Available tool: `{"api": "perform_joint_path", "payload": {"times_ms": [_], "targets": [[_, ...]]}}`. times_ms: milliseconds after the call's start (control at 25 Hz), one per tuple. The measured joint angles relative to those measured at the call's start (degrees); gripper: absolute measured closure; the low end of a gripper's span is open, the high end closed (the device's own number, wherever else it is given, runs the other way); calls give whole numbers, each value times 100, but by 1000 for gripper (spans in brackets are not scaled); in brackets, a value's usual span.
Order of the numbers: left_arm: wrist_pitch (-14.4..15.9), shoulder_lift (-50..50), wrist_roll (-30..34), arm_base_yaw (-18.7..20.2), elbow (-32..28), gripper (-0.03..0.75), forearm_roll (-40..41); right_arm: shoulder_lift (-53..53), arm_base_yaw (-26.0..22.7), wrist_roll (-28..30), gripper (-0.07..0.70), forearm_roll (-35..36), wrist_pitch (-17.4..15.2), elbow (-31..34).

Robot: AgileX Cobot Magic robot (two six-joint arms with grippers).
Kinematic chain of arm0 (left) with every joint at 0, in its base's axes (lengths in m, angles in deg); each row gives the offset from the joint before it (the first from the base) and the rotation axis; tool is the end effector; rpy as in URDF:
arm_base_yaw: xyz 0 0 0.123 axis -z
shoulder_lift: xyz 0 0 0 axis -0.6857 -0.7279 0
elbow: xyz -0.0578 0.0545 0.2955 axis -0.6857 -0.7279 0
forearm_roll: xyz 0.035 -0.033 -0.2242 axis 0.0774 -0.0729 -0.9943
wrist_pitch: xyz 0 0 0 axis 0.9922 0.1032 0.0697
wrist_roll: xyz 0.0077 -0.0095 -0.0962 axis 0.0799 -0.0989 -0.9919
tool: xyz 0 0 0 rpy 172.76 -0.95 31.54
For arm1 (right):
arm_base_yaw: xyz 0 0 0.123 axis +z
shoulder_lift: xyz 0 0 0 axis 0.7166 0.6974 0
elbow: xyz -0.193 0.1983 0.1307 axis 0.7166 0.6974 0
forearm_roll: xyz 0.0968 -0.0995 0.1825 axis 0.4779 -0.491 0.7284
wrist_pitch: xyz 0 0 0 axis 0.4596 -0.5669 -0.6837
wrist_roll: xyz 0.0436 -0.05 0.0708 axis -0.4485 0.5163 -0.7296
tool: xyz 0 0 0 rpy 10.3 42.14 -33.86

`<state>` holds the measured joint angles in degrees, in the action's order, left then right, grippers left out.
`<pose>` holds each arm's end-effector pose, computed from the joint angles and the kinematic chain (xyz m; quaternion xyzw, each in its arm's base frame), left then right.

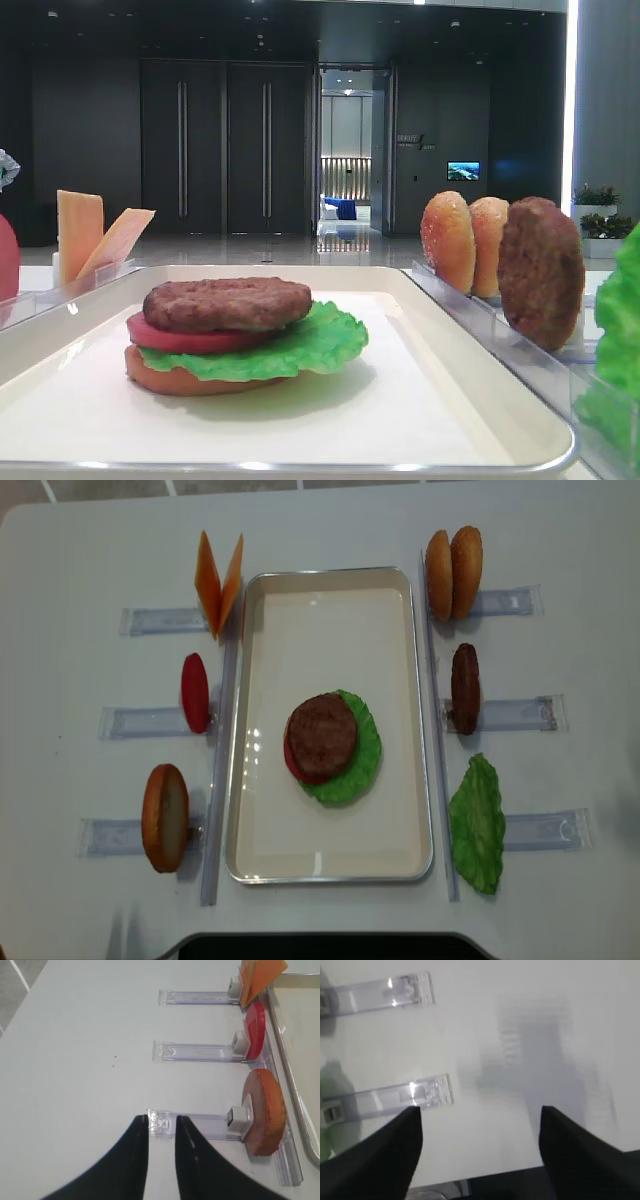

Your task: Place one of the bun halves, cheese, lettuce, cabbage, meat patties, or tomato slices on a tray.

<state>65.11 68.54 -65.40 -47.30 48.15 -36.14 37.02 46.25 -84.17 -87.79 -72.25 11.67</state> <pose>-0.0427 0.0043 0.2514 -0.0415 0.8678 0.0540 0.4922 0.1164 -0.0016 0.3179 0.0516 0.9862 -0.0035 0.1572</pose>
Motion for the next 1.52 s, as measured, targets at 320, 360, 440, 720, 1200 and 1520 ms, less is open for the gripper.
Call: {"api": "perform_joint_path", "payload": {"times_ms": [320, 360, 440, 720, 1200, 1520], "targets": [[0, 0, 0, 0, 0, 575, 0, -1899, 0, 92, 165, -38, 339, 1628], [0, 0, 0, 0, 0, 575, 0, -2056, 0, 133, 165, -38, 370, 1761], [0, 0, 0, 0, 0, 575, 0, -2301, 0, 212, 165, -26, 411, 1864], [0, 0, 0, 0, 0, 575, 0, -3096, 0, 434, 166, 53, 495, 1863], [0, 0, 0, 0, 0, 575, 0, -5446, 0, 536, 166, 158, 495, 1877], [0, 0, 0, 0, 0, 575, 0, -5551, 0, 554, 197, 158, 495, 1904]]}}
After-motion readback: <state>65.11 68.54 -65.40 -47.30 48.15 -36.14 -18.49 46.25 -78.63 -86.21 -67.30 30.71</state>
